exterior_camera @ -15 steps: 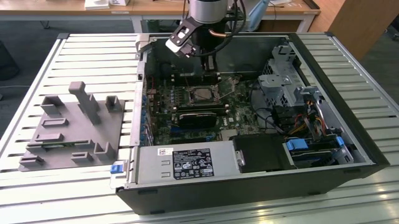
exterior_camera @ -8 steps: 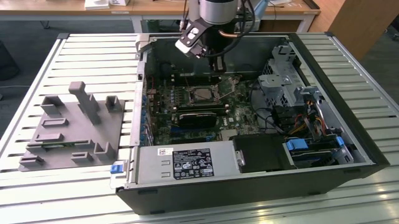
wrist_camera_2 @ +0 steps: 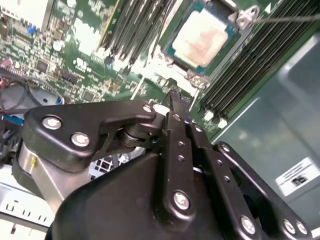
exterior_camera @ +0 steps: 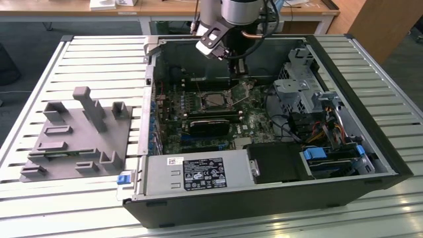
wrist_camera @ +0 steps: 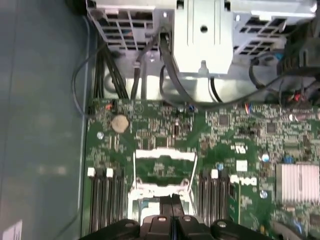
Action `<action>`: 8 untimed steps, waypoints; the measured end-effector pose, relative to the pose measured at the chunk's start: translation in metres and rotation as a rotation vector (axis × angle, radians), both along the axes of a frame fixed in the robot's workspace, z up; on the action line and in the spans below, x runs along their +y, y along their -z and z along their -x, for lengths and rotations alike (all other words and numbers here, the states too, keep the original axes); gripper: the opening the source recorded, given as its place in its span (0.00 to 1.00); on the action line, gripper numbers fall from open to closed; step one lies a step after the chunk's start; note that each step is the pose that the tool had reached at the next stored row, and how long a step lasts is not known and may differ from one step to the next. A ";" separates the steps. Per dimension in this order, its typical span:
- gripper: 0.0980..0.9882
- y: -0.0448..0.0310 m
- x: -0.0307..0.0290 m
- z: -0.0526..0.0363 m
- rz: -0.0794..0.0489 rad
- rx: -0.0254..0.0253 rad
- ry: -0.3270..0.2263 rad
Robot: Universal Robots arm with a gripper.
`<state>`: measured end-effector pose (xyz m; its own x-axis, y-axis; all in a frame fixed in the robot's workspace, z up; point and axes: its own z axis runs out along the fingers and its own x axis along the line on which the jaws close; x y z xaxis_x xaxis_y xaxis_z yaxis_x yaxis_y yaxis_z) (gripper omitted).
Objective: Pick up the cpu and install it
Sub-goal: 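Close the cpu cover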
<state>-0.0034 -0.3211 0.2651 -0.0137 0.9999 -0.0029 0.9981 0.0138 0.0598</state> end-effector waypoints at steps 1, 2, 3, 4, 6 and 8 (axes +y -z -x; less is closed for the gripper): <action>0.01 0.0006 0.0001 -0.0028 0.000 0.0024 0.000; 0.01 0.0012 0.0001 -0.0058 0.000 0.0049 0.000; 0.01 0.0017 0.0002 -0.0089 0.000 0.0073 0.000; 0.01 0.0023 0.0002 -0.0125 0.000 0.0095 0.000; 0.01 0.0033 0.0002 -0.0171 0.000 0.0104 0.000; 0.01 0.0046 0.0002 -0.0207 0.000 0.0104 -0.002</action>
